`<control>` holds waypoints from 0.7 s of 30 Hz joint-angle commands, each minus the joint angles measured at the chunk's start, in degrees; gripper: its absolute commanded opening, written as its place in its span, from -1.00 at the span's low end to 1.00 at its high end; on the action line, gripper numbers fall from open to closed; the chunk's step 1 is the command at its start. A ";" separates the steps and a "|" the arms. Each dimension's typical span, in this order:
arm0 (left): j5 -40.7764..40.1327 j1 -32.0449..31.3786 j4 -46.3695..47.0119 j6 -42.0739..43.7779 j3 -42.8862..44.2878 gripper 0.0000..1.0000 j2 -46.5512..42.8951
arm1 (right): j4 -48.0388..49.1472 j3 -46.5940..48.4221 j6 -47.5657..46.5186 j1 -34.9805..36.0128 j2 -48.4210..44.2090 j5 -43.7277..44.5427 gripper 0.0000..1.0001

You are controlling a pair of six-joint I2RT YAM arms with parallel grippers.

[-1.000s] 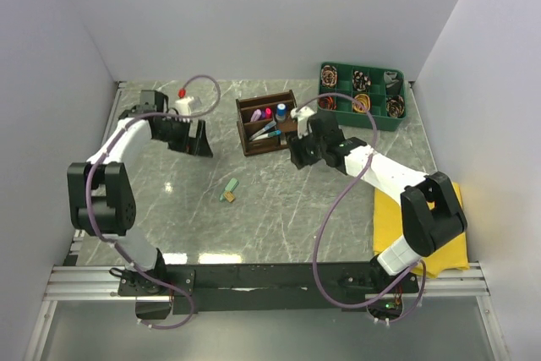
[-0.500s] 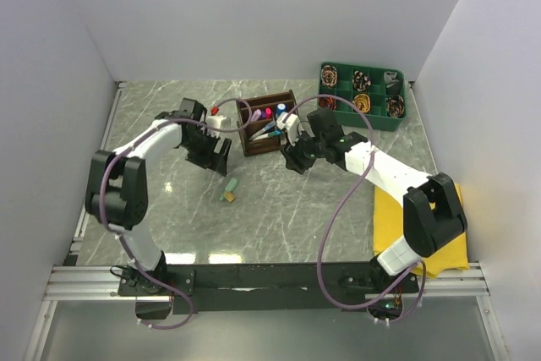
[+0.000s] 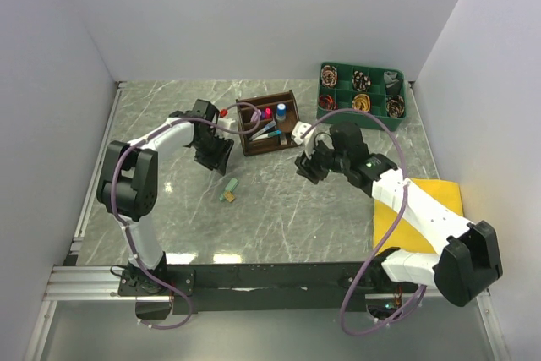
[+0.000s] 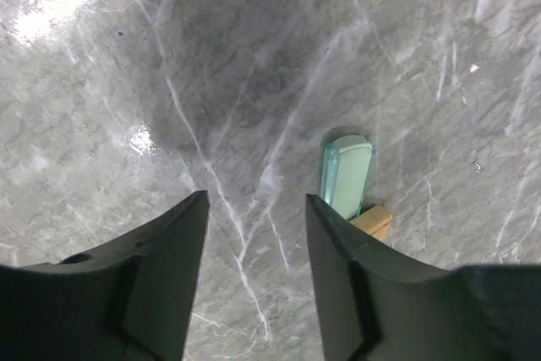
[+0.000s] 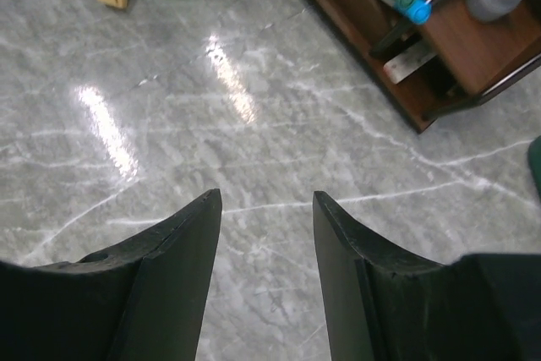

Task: Sort the stationery into containers
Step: Move the stationery to the center of the board.

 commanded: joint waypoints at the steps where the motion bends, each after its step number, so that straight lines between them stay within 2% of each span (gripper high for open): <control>1: 0.35 -0.98 0.03 -0.50 -0.70 0.02 0.47 | 1.67 -3.42 0.56 -0.20 -2.98 -0.03 0.11; 3: 0.62 -1.07 0.29 -0.68 -3.07 -0.29 0.03 | 1.67 -4.04 1.01 -0.38 -4.03 -0.12 0.11; 6: 0.27 -1.16 1.87 -1.55 -6.06 -0.55 -0.07 | 2.81 -5.62 1.88 -0.82 -5.35 -0.12 0.11; 11: 2.02 -3.35 2.49 0.11 -5.55 -0.63 2.39 | 4.13 -8.87 2.24 -1.35 -7.11 -0.64 0.11; 14: 5.88 -5.81 2.23 0.82 -4.06 -0.64 3.63 | 3.87 -11.07 0.84 -1.44 -8.34 -0.82 0.11; 21: 8.17 -17.22 2.22 1.34 -1.68 -0.64 3.10 | 3.17 -14.58 -0.31 -1.70 -9.84 -1.08 0.12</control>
